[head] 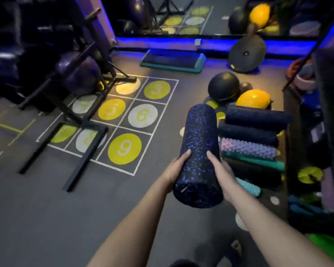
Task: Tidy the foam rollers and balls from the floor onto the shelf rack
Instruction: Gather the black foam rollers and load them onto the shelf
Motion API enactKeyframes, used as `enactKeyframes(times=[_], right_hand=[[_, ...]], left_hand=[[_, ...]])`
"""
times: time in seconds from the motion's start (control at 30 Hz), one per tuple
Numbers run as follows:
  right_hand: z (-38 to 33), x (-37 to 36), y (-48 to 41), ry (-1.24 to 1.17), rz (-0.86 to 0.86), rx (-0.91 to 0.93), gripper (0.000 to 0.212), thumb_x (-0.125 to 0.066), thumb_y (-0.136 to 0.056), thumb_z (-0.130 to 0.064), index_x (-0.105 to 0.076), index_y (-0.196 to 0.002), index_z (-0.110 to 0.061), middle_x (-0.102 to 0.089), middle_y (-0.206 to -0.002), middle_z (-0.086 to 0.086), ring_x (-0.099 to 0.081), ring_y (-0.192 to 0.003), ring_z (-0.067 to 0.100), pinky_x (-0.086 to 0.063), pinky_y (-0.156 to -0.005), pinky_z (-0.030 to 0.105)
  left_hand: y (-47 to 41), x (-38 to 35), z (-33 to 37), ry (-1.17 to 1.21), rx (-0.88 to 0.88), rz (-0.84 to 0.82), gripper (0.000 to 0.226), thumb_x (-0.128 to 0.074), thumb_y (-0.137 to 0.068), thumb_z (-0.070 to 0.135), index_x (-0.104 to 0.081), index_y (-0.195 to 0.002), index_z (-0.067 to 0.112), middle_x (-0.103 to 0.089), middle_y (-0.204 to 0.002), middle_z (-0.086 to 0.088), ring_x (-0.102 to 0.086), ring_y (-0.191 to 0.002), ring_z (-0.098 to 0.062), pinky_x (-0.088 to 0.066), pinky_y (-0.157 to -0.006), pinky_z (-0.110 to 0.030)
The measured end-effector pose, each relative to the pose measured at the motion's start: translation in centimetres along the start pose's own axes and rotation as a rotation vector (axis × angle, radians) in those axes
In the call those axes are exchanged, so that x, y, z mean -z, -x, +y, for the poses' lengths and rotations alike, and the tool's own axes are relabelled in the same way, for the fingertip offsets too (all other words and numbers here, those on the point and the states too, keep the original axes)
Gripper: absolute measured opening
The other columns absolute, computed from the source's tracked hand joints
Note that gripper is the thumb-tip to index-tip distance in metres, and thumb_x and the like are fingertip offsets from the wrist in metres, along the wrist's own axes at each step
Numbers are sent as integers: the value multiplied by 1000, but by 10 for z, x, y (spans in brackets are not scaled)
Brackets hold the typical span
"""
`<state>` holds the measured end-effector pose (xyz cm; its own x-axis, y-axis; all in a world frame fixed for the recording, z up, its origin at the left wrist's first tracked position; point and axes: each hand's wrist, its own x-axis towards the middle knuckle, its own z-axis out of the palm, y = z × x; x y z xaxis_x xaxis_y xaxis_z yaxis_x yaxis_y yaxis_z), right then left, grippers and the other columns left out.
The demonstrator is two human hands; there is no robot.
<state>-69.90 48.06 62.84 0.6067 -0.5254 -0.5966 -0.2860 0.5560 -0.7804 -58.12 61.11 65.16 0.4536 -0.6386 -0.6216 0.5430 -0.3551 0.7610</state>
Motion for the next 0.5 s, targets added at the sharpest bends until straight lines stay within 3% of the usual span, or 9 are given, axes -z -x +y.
enactKeyframes(times=[0.1, 0.17, 0.3, 0.37, 0.5], right_hand=[[-26, 9, -18, 49, -39, 14, 94, -83, -55, -77, -62, -132, -28, -76, -115, -2, -75, -101, 24, -57, -97, 49], [-40, 19, -36, 45, -98, -22, 101, -86, -51, -77, -61, -135, -27, -76, -117, 1, -75, -102, 27, -57, -98, 50], [-55, 30, -53, 24, -170, -71, 90, -86, -60, -69, -63, -134, -24, -76, -118, 5, -75, -104, 29, -56, -100, 49], [-59, 31, -59, 6, -162, -83, 86, -85, -63, -68, -63, -134, -23, -76, -118, 5, -74, -105, 28, -55, -100, 49], [-77, 31, -77, -57, -38, -49, 89, -86, -60, -70, -63, -132, -23, -76, -117, 5, -74, -105, 28, -56, -99, 50]], left_hand=[[-8, -16, 14, 47, -25, 41, 64, -64, -92, 57, -62, -136, 10, -73, -123, -11, -70, -115, -28, -52, -106, -41], [-21, -25, 22, 67, -35, 49, 78, -73, -81, 65, -61, -136, 11, -73, -123, -11, -70, -115, -28, -50, -109, -43], [-44, -34, 23, 77, -32, 86, 99, -80, -69, 73, -55, -141, 10, -74, -123, -9, -73, -110, -26, -53, -105, -42], [-53, -34, 29, 65, -27, 74, 97, -79, -71, 72, -54, -142, 9, -74, -122, -9, -73, -109, -26, -54, -104, -41], [-83, -39, 62, -10, -54, 1, 73, -72, -86, 58, -57, -137, 9, -75, -118, -10, -73, -109, -27, -55, -101, -40]])
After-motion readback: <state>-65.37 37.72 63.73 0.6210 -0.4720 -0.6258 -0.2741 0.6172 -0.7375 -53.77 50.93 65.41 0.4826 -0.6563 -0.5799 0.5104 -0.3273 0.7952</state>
